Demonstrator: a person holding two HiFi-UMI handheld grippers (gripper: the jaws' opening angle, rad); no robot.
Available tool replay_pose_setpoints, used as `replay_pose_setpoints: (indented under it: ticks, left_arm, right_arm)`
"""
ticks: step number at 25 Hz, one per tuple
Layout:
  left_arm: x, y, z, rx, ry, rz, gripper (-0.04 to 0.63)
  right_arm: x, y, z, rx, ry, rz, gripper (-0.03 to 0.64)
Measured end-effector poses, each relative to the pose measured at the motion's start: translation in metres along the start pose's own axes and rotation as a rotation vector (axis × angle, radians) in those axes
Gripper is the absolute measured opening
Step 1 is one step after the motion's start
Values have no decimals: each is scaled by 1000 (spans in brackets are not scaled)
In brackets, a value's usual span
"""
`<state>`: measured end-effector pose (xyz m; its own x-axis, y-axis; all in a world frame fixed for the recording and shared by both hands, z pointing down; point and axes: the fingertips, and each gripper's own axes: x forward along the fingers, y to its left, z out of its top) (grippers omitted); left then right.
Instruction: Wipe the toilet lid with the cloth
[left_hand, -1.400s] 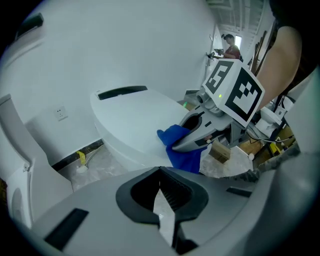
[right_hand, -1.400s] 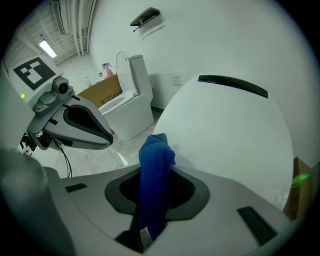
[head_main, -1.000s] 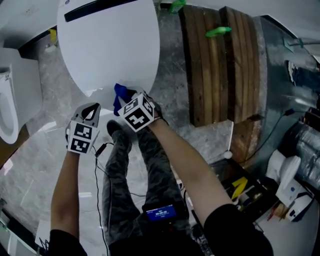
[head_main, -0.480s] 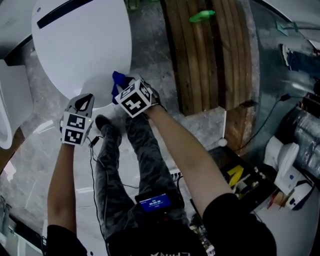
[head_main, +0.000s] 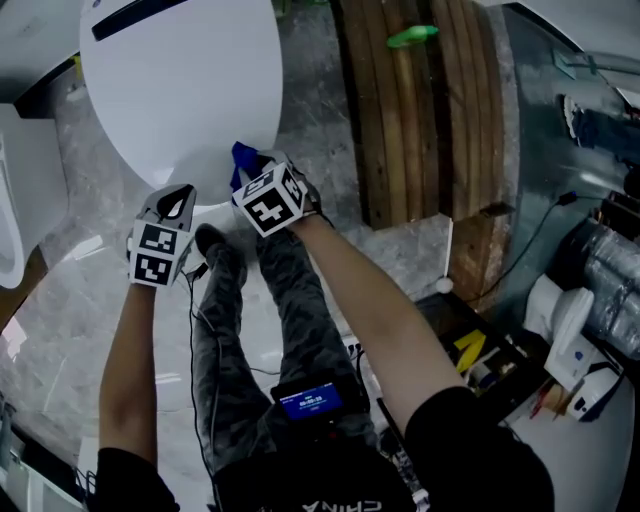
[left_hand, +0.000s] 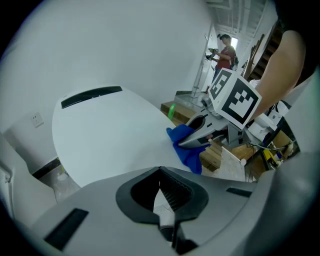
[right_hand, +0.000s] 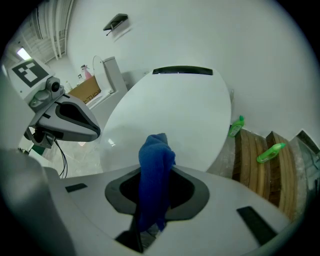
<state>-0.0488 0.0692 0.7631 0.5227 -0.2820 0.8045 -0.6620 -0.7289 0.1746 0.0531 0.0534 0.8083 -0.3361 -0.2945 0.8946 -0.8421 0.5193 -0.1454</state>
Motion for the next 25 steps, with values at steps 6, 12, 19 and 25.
replay_pose_setpoints:
  ticks: [6,12,19,25]
  left_arm:
    - [-34,24,-26,-14,-17,9,12]
    - [-62,43,-50,-45,-21,2,12]
    - [-99,42,-39,-77,-51,-8,12]
    - [-162,32,8,-126,-109,-23,12]
  right_arm:
    - [13,57,10,-18,12,11,92]
    - [26,103,14,-64,73,33,92]
    - [-13,112,26,-71,108,13,93]
    - [-95,106,66,-23,67,-18,94]
